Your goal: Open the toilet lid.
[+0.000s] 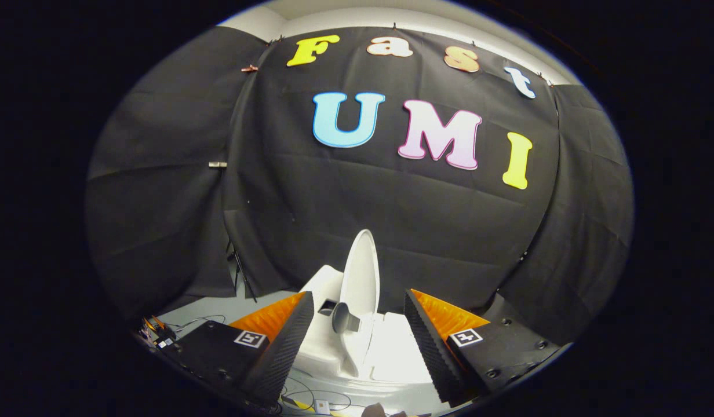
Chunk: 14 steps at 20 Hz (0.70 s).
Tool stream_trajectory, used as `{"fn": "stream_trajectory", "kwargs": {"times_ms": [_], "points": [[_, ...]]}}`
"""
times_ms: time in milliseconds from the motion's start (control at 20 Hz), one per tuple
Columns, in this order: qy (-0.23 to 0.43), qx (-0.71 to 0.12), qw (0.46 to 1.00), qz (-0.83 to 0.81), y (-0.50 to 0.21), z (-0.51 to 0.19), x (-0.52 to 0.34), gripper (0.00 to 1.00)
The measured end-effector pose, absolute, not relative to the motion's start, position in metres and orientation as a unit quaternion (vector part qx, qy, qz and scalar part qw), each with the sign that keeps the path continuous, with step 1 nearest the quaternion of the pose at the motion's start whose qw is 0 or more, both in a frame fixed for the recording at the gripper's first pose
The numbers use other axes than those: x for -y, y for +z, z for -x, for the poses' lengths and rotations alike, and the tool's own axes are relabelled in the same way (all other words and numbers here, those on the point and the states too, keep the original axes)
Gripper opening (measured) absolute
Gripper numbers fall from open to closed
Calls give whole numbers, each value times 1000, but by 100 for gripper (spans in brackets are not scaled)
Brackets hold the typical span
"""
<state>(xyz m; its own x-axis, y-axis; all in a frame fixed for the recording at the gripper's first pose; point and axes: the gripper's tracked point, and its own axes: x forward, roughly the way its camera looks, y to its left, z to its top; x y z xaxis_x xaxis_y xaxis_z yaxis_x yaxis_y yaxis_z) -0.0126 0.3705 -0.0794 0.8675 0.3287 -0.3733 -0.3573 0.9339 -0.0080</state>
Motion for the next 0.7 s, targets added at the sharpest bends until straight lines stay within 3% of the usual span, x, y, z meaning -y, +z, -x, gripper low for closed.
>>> {"fn": "stream_trajectory", "kwargs": {"times_ms": [700], "points": [[154, -51, 986, -23, 67, 28, -242, 98]]}}
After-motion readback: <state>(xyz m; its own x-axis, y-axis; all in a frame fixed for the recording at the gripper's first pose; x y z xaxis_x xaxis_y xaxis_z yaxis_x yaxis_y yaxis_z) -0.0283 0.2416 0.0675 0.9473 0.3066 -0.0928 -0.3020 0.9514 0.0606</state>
